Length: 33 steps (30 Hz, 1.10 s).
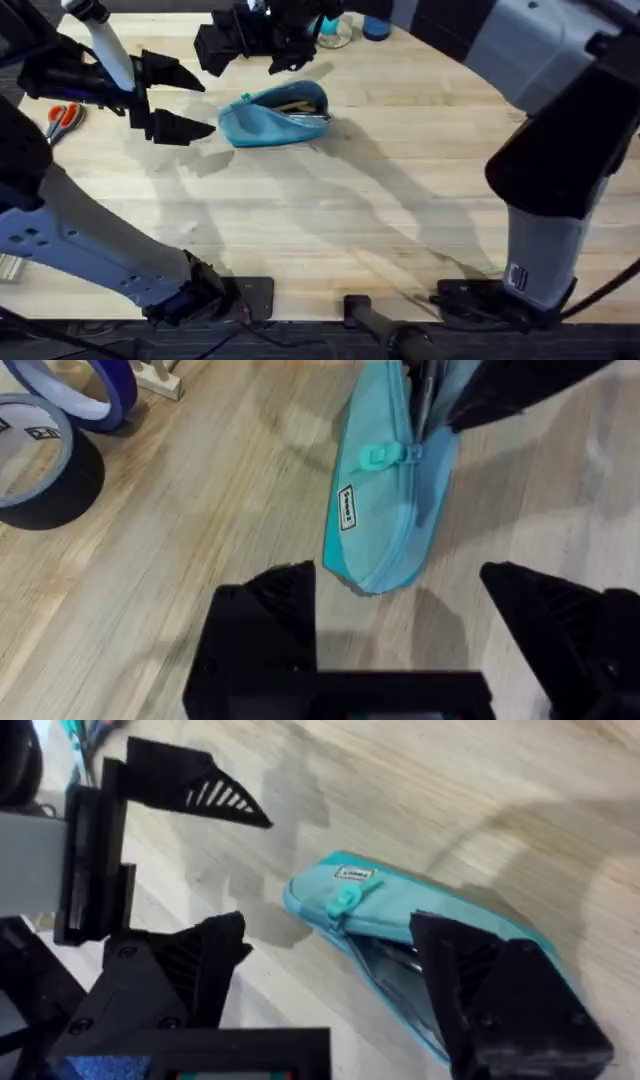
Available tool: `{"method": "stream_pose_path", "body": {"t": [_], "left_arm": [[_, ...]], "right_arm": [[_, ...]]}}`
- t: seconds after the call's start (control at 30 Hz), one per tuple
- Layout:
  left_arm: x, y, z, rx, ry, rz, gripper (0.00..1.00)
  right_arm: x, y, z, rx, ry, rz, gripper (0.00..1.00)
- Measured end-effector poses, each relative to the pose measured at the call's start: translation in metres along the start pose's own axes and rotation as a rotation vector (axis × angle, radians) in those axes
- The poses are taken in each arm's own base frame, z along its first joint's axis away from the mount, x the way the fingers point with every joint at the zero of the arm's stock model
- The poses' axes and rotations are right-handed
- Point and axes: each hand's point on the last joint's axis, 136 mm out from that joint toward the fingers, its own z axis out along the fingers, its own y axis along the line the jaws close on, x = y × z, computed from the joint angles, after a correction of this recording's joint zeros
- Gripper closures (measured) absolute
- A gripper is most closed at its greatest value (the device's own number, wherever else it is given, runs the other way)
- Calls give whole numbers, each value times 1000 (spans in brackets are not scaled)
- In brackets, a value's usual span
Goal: Unzip the bag, pick up the pens from the table one at a time and place them inside, then zip the bag closed.
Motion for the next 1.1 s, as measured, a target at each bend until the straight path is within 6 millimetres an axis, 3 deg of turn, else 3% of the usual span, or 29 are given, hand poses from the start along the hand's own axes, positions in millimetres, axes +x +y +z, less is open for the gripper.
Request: {"method": "stream_pose_path", "body": {"t": [0.23,0.5,1.1], "left_arm": [[0,0,0,0,0,0,6],[0,0,0,0,0,0,6],[0,0,0,0,0,0,6]], "right_arm": [[-3,0,6,-6,-11,16,5],[10,-10,32,15,38,31,4],[34,-5,64,28,101,27,5]]}}
